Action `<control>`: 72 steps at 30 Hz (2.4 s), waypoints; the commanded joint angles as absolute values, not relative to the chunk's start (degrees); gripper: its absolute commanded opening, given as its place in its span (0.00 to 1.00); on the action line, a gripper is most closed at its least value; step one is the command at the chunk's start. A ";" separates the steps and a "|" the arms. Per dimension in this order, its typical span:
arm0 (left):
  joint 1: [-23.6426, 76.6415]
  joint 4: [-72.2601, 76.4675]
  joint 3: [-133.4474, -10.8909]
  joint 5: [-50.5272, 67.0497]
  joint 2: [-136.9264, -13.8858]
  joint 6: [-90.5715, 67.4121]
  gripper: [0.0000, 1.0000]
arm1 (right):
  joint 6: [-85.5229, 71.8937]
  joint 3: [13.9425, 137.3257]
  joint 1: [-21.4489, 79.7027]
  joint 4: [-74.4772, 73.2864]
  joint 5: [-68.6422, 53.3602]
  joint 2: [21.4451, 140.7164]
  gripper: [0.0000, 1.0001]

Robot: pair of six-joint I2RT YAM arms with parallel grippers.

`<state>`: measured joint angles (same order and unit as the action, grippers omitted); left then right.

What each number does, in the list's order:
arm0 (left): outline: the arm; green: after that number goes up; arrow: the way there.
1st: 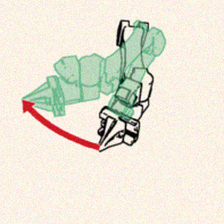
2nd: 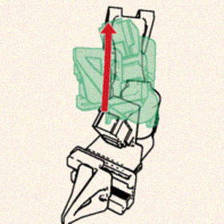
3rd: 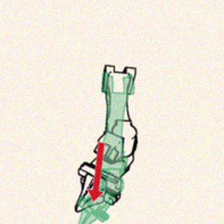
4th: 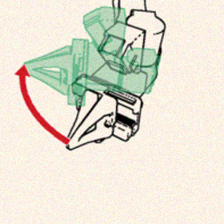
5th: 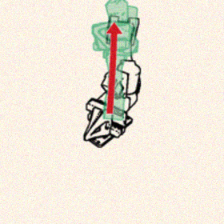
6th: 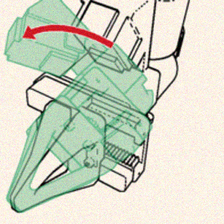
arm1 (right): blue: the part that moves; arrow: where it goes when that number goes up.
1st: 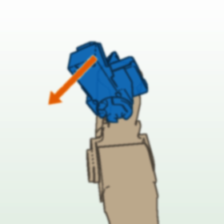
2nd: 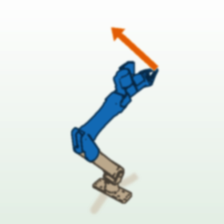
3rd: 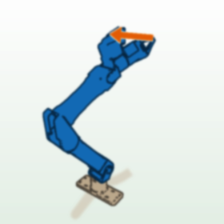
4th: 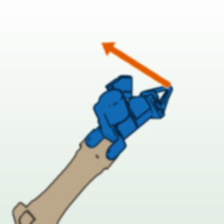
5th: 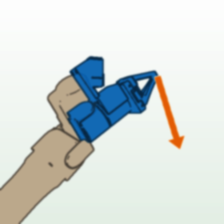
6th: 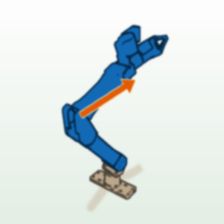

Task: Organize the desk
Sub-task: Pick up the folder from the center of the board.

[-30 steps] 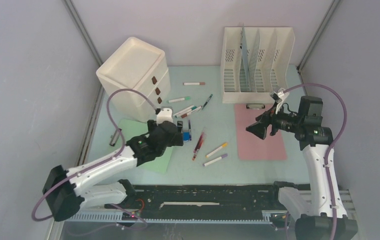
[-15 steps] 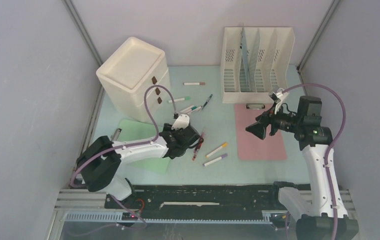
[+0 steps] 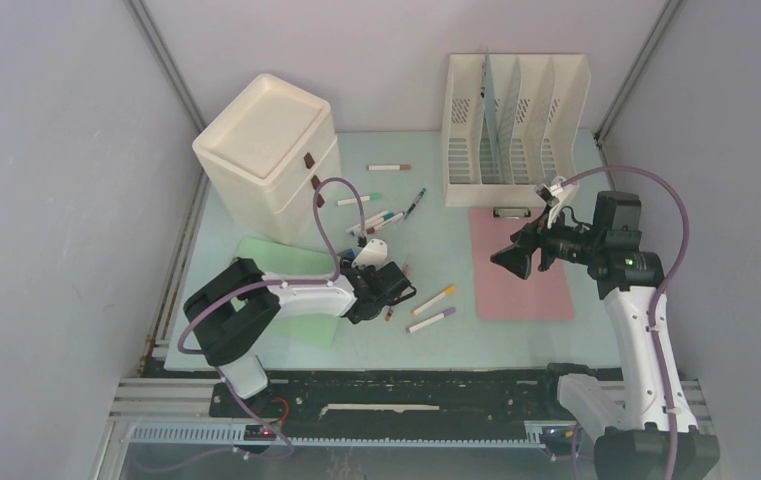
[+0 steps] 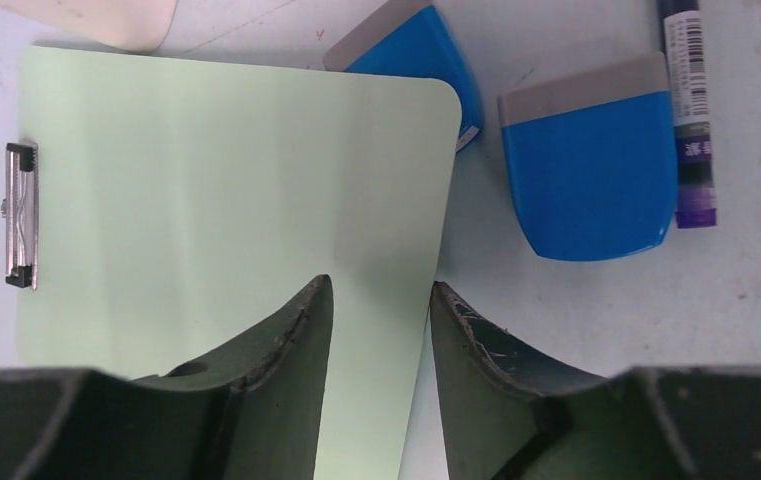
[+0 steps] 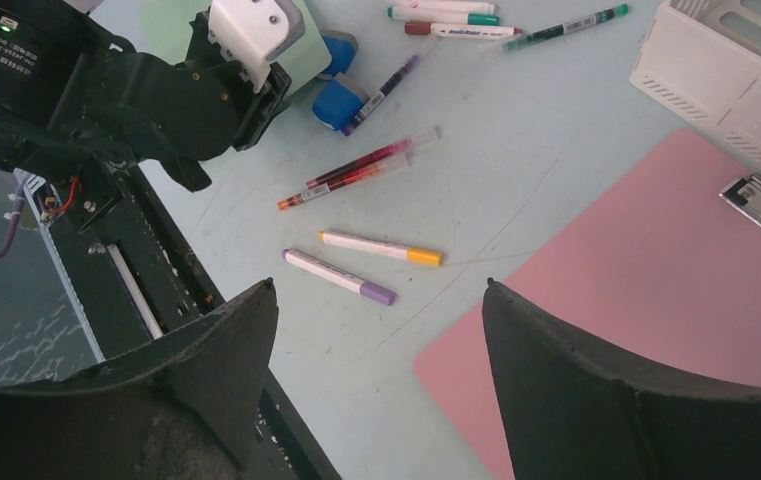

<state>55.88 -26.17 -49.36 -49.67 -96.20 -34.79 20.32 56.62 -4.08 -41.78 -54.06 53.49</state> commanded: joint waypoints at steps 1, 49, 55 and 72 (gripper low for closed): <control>56.16 -26.02 -51.78 -54.93 -97.29 -37.90 0.47 | 21.27 57.29 -3.30 -41.01 -53.79 53.59 0.82; 73.82 -57.01 -58.69 -65.85 -67.20 -51.91 0.00 | 20.59 55.31 5.28 -39.59 -63.65 58.21 0.82; 76.51 -52.62 -58.72 -60.73 -57.28 -43.82 0.00 | 15.43 53.47 8.51 -34.64 -67.49 61.00 0.82; 78.15 -38.89 -62.05 -52.29 -48.65 -21.95 0.00 | -34.95 44.40 16.98 10.47 -71.89 70.09 0.85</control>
